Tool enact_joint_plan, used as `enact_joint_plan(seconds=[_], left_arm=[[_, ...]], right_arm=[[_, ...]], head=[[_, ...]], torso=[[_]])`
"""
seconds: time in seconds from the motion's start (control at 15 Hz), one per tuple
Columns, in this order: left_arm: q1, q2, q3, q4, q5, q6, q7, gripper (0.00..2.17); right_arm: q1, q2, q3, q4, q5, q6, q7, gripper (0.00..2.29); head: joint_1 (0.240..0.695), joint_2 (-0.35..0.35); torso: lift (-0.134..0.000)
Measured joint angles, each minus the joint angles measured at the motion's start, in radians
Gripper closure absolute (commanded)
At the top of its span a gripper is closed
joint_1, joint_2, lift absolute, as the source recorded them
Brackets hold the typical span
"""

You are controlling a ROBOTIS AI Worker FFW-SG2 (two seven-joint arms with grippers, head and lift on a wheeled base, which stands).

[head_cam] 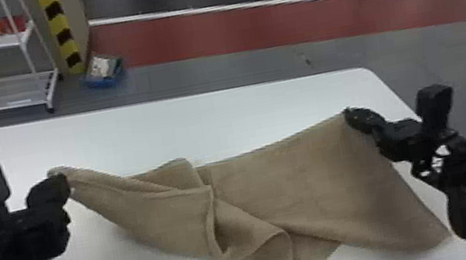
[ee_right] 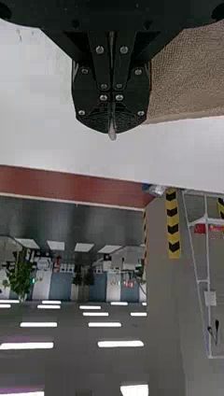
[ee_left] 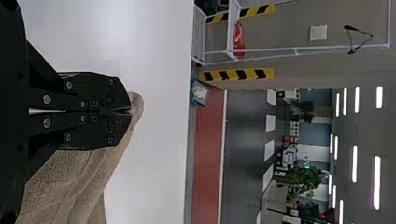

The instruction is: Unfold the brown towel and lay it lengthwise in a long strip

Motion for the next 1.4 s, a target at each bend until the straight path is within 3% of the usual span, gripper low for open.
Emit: enact_joint_plan(seconds=[0.2, 0.4, 0.67, 0.87, 1.13, 1.27, 1.4], left_arm=[[0.002, 0.013, 0.051, -0.093, 0.039, 0.002, -0.005, 1.42], [0.030, 0.032, 0.112, -0.140, 0.099, 0.011, -0.049, 1.42], [0.049, 0.062, 0.148, -0.115, 0.124, 0.015, -0.158, 1.42], [-0.061, 0.068, 0.126, 0.049, 0.133, -0.040, -0.215, 1.42], [-0.364, 0.085, 0.068, 0.407, 0.166, -0.245, -0.282, 1.42], [-0.537, 0.091, 0.045, 0.577, 0.212, -0.332, -0.351, 1.42], [-0.634, 0.107, 0.031, 0.662, 0.275, -0.431, -0.421, 1.42]], right_arm=[[0.067, -0.010, -0.074, -0.200, -0.133, -0.003, 0.013, 1.68], [0.089, -0.032, -0.188, -0.281, -0.301, 0.019, 0.012, 1.68], [0.086, -0.061, -0.216, -0.264, -0.331, 0.031, 0.012, 1.67], [0.004, -0.062, -0.151, -0.183, -0.334, 0.035, 0.012, 1.67], [-0.251, -0.058, -0.030, 0.089, -0.328, -0.020, 0.012, 1.67], [-0.404, -0.053, 0.016, 0.213, -0.333, -0.062, 0.010, 1.67], [-0.487, -0.051, 0.030, 0.254, -0.364, -0.072, 0.031, 1.67]], head=[[0.684, -0.134], [0.635, -0.184], [0.641, -0.214], [0.634, -0.183], [0.531, -0.102], [0.457, -0.081], [0.386, -0.071]], torso=[[-0.123], [-0.123], [-0.123], [-0.123], [-0.123], [-0.123], [-0.123]])
